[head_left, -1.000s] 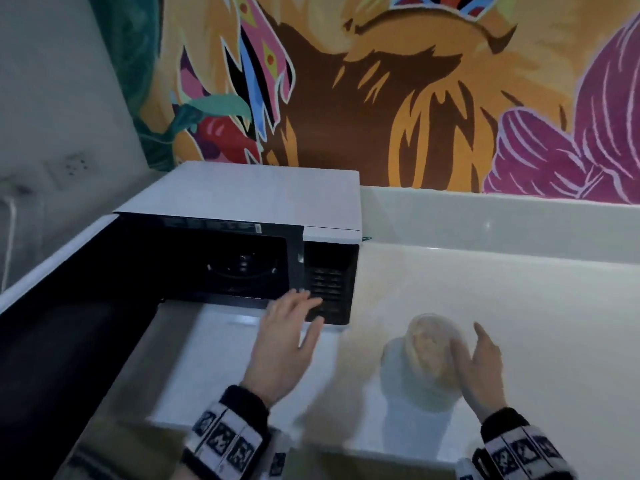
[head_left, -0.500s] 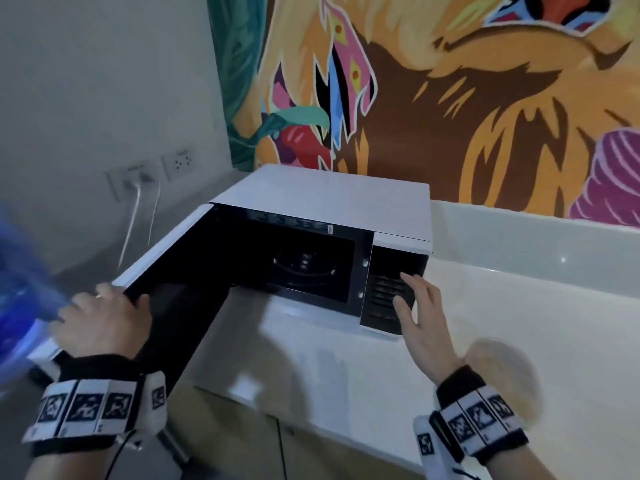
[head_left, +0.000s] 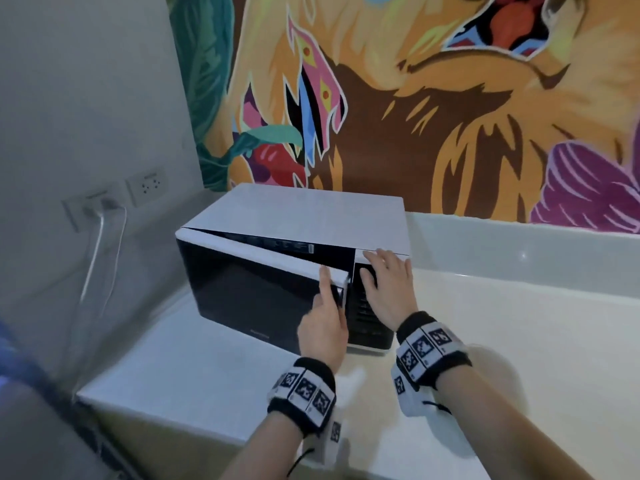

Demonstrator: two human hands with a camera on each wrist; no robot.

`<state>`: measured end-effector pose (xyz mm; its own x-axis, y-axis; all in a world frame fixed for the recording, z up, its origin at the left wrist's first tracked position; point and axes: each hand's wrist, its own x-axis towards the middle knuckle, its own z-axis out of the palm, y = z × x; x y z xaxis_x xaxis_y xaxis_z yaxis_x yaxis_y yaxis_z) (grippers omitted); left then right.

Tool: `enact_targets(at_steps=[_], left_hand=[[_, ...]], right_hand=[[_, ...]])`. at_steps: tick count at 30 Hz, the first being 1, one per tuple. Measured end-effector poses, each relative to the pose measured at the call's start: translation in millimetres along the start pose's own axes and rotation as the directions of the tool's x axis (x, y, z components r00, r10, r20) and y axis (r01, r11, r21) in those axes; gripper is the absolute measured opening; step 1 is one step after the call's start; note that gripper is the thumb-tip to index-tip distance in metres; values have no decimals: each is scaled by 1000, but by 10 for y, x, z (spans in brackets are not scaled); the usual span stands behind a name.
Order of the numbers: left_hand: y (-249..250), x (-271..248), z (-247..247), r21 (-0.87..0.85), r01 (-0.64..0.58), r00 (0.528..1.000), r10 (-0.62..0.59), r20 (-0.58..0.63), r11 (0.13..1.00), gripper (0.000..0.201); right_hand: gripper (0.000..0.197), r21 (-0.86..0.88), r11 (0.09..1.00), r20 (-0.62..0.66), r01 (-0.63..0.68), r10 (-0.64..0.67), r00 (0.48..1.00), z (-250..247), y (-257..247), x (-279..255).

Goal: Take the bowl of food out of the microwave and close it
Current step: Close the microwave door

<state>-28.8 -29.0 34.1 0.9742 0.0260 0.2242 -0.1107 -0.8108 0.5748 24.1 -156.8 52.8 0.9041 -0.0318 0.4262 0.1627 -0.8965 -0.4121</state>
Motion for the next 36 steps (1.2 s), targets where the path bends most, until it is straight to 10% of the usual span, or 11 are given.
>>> enact_targets(at_steps=[6,9,22,36], left_hand=[[-89,213,318,-540,84,991,-129,-47,838,57],[-186,248,436,-412,86,994,-49,99,907,26],[-159,466,484,-199,52,981,-13,192,979,48],[-277,343,276,-214,61,962,0,274,975,48]], right_hand=[[53,-155,988,-33,28,-34,999,162,-102,-32],[46,-222,975,-79,1,-18,997,216,-167,-5],[26,-199,978,-304,-62,-2,953,379,-185,172],[47,-113,988,-77,104,-113,991,136,-81,-163]])
